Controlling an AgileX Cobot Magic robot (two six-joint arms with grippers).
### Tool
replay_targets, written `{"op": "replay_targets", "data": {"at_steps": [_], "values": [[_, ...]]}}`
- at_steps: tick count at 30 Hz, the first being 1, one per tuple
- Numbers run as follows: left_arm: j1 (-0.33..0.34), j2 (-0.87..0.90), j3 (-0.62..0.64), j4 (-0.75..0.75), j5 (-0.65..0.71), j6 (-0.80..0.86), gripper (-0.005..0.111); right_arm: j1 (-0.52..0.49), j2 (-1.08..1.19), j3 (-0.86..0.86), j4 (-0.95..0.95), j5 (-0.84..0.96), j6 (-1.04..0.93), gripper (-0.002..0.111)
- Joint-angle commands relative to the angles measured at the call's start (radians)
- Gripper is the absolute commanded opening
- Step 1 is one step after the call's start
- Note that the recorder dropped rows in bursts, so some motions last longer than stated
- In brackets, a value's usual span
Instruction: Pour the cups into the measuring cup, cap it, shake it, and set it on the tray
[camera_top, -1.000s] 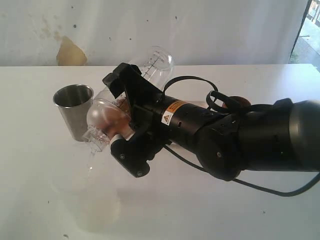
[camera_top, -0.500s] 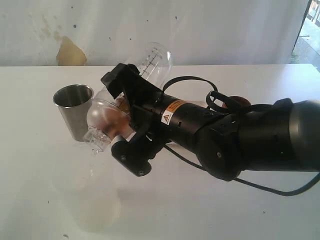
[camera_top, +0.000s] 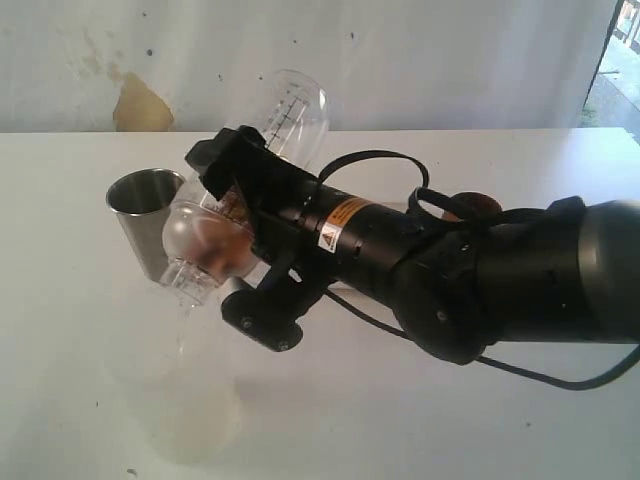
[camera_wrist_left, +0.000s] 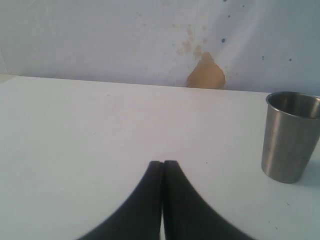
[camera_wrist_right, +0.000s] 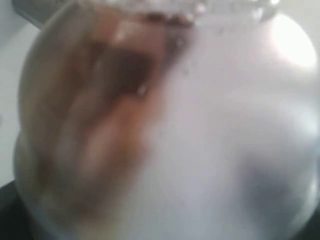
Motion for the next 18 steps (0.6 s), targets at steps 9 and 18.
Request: {"op": "replay_targets", "data": {"at_steps": [9, 18], "values": [[0.0, -0.005, 0.007, -0.005, 0.0, 0.003, 0.0, 0.0, -0.008, -0.013, -0.023, -0.11, -0.02, 0.0], [0.0, -0.005, 0.007, -0.005, 0.0, 0.003, 0.0, 0.0, -0.008, -0.013, -0.023, -0.117, -0.02, 0.0]]}}
